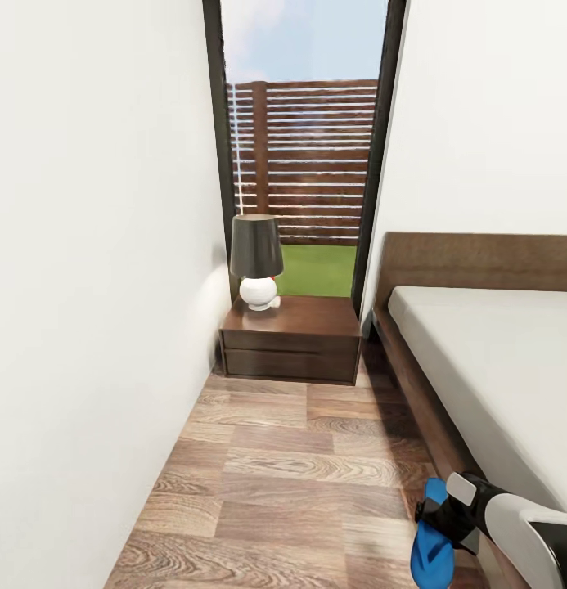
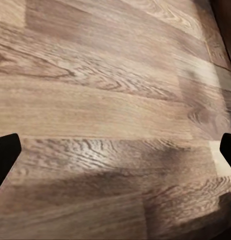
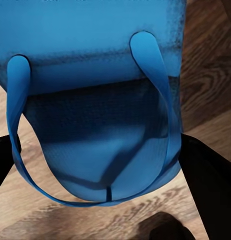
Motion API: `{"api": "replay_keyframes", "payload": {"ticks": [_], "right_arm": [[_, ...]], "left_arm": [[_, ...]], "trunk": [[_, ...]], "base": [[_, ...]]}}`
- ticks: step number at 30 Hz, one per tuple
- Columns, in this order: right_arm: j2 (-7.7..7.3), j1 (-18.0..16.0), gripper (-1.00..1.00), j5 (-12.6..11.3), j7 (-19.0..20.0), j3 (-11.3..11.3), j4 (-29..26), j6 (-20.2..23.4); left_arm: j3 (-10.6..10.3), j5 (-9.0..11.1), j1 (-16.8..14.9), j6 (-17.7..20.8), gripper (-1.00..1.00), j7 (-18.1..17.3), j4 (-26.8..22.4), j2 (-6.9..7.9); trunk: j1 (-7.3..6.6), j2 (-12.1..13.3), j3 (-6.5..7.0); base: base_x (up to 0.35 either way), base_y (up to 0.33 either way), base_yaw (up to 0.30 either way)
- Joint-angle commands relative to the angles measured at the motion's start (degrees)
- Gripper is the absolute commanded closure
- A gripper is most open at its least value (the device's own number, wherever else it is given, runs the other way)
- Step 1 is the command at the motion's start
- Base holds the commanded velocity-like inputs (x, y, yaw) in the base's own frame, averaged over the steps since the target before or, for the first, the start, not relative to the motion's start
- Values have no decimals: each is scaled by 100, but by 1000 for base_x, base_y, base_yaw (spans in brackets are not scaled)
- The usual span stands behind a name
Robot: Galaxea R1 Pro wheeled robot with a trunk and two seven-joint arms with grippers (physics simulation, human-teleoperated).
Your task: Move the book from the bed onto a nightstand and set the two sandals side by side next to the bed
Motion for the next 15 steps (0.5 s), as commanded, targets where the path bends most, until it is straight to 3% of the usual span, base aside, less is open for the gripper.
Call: {"api": "replay_keyframes", "payload": {"ticks": [1, 7, 15], "right_arm": [[1, -9, 100, -39, -37, -10, 5, 3], [3, -8, 100, -39, -37, -10, 6, 3], [4, -7, 100, -39, -37, -4, 6, 3]], "left_arm": [[-14, 101, -1, -169, -100, -28, 63, 6], [-19, 666, 43, -931, -100, -41, 242, 5], [-21, 832, 127, -1153, -100, -45, 284, -7]], "trunk": [[-1, -3, -5], [-1, -3, -5], [-1, -3, -5]], "base": [[0, 0, 0], [0, 0, 0], [0, 0, 0]]}}
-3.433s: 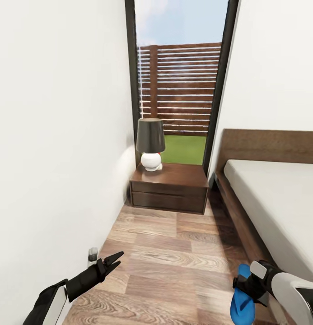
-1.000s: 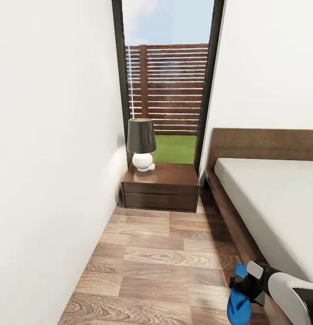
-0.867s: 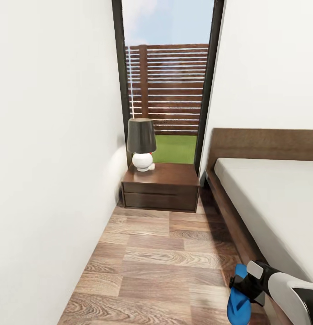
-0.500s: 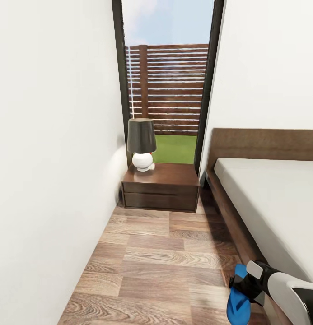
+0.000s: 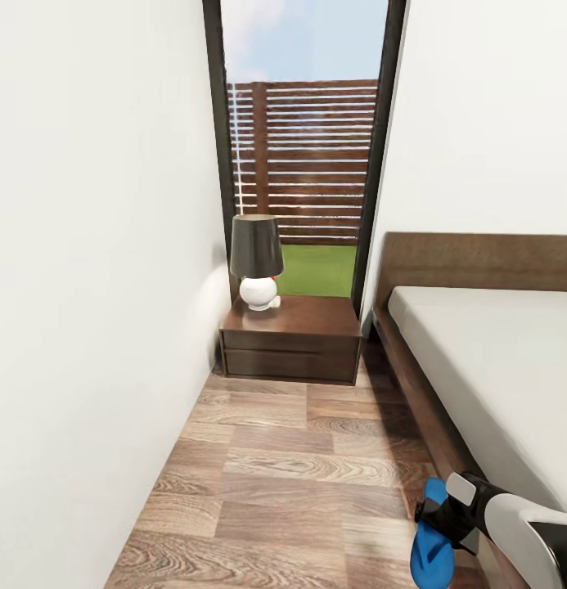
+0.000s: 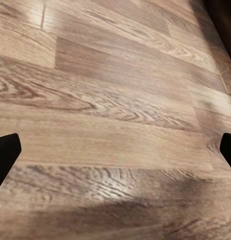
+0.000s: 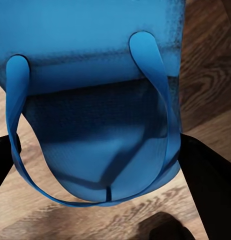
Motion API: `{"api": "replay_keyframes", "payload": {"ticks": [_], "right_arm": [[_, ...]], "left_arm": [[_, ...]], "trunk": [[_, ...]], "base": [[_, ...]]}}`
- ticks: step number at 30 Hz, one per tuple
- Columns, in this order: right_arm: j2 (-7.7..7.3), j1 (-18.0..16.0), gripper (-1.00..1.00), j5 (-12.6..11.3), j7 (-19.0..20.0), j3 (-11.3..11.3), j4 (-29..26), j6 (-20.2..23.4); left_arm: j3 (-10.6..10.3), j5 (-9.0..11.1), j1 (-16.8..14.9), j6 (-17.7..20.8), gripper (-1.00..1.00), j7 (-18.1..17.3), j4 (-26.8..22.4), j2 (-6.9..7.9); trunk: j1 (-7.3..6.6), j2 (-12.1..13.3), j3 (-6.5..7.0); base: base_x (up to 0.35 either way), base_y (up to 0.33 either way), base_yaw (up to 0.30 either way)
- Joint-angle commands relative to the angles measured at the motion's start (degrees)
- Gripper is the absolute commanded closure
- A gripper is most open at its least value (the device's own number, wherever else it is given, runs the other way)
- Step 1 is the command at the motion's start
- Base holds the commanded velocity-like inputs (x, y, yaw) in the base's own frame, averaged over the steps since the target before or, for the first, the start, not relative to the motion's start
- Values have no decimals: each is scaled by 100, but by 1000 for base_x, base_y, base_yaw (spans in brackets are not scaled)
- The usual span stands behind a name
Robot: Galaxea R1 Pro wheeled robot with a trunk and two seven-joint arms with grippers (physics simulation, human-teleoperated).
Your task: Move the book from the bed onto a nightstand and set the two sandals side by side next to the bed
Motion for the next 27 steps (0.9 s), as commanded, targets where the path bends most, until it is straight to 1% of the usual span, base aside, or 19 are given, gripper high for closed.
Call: {"api": "replay_keyframes", "payload": {"ticks": [1, 9, 18, 27], "right_arm": [[0, -5, 100, -42, -37, -11, 5, 3], [4, -8, 100, -35, -30, -3, 5, -3], [8, -6, 100, -41, -28, 15, 5, 0], [24, -5, 100, -50, -28, 16, 4, 3]], "left_arm": [[-21, 66, 1, -9, -100, -39, 9, -1], [-21, 63, 18, -29, -100, -31, 12, -28], [-22, 56, 27, -33, -100, -22, 12, -59], [-26, 50, 27, -26, -100, -7, 12, -87]], "trunk": [[-1, -3, -6], [-1, -3, -6], [-1, -3, -6], [-1, -3, -4]], "base": [[0, 0, 0], [0, 2, 0], [-23, 100, 0], [-1, 16, -24]]}}
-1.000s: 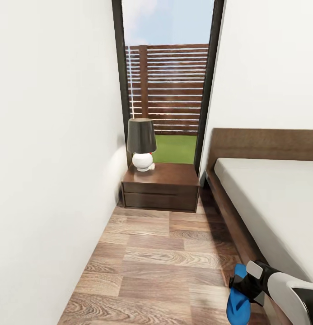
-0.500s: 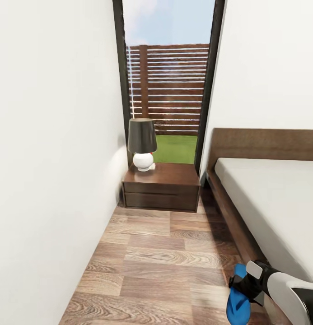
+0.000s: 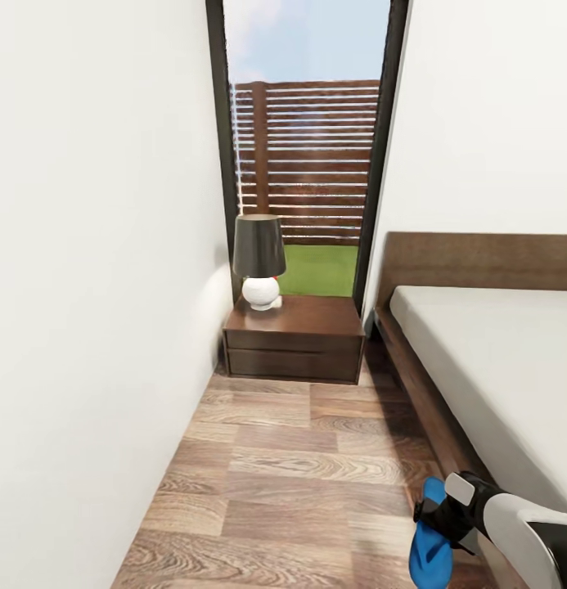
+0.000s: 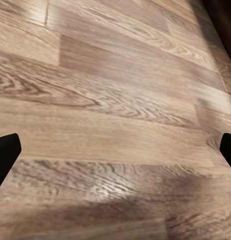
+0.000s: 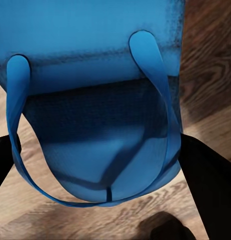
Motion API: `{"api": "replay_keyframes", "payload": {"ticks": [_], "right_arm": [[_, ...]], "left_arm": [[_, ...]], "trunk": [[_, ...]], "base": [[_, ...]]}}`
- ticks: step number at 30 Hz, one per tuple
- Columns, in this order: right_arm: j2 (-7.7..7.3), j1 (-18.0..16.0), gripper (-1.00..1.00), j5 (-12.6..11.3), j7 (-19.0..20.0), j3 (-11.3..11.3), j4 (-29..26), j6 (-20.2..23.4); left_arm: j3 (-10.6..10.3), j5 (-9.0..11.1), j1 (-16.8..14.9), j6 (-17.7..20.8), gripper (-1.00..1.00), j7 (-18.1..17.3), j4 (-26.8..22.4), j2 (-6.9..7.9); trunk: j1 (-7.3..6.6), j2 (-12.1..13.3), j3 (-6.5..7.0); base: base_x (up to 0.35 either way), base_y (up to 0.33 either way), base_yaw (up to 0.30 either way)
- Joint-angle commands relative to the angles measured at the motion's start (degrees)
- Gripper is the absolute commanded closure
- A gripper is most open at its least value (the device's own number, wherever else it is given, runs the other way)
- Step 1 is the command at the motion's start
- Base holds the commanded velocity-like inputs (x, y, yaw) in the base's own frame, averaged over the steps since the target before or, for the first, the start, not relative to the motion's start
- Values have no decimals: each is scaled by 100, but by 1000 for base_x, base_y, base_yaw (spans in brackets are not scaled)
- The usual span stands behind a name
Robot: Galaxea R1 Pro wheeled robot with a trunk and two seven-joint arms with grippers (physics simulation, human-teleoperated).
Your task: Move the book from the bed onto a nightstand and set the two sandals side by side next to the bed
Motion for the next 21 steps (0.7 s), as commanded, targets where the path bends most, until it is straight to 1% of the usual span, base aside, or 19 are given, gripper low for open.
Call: {"api": "replay_keyframes", "payload": {"ticks": [1, 13, 21], "right_arm": [[7, -6, 100, -40, -37, -7, 6, 3], [20, -11, 100, -41, -37, -8, 4, 3], [20, -8, 100, -42, -37, -4, -1, 3]], "left_arm": [[-22, 59, -3, 0, -100, -38, 7, 0], [-22, 59, -3, 1, -100, -36, 7, -4], [-24, 59, -3, 9, -100, -14, 7, -17]], "trunk": [[-1, -3, -4], [-1, -3, 42], [-1, -3, 49]], "base": [[0, 2, -153], [-11, 7, -211], [-98, 79, -43]]}}
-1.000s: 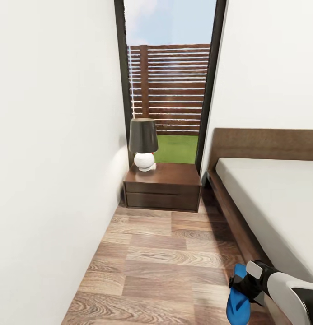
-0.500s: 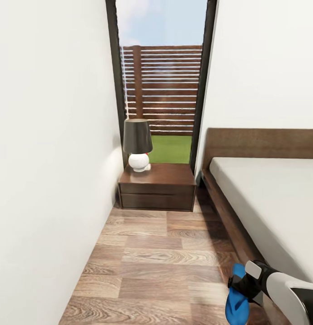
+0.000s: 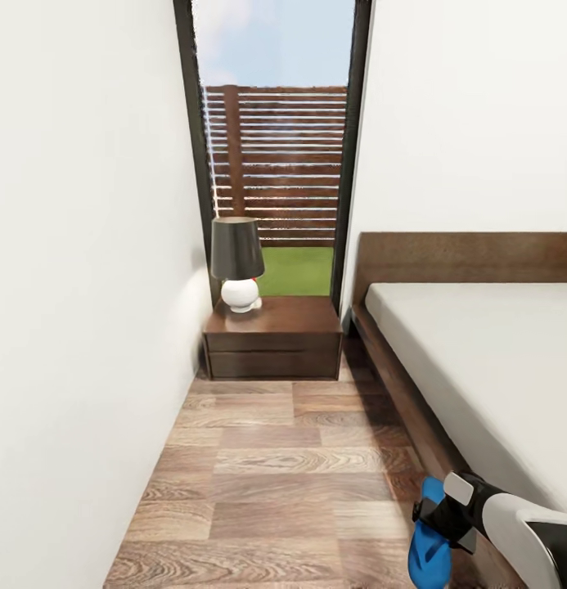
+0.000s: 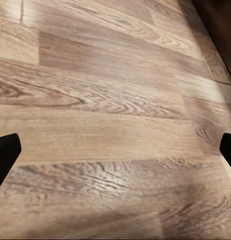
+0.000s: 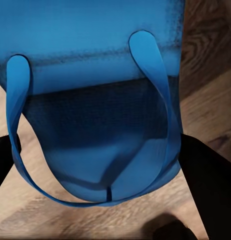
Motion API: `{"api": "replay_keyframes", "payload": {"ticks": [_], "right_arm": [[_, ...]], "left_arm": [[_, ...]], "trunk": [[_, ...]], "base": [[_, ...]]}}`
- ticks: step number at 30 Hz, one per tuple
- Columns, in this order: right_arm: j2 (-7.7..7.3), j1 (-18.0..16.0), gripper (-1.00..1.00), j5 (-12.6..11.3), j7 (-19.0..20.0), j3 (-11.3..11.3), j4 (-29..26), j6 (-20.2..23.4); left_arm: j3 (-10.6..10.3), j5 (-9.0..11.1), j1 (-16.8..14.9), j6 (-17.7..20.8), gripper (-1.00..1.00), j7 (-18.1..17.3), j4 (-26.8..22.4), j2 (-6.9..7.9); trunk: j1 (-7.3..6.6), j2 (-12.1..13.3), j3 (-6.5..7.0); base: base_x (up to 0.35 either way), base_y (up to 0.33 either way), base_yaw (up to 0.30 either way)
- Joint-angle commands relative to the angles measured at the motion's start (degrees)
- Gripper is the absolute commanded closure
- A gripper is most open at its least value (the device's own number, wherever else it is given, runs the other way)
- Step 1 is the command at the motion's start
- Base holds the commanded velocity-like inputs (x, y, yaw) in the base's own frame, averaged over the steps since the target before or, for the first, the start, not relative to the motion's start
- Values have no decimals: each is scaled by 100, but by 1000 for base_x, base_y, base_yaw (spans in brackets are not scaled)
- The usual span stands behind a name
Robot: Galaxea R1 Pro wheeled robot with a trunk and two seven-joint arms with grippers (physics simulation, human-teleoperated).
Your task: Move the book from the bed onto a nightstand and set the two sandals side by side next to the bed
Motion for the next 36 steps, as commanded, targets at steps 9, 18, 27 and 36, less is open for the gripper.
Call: {"api": "replay_keyframes", "payload": {"ticks": [9, 18, 27, 36], "right_arm": [[10, -5, 100, -26, -37, -25, 15, 2], [-169, -197, 100, -30, -110, -45, 22, -5], [-231, 0, 100, -43, -83, -22, 14, -22], [-221, 13, 100, -43, -57, -9, 13, -23]], "left_arm": [[-22, 60, -4, 9, -100, -25, 8, -9], [-66, 41, 49, -87, -100, -152, 8, -4], [-66, 37, 99, -85, -100, -139, 8, 5], [-66, 36, 101, -87, -100, -138, 3, 6]], "trunk": [[-2, -3, -5], [-2, -3, -5], [-2, -3, -5], [-2, -3, -5]], "base": [[-35, 29, -2], [-1, 1, 0], [0, 0, 0], [-22, 0, 0]]}}
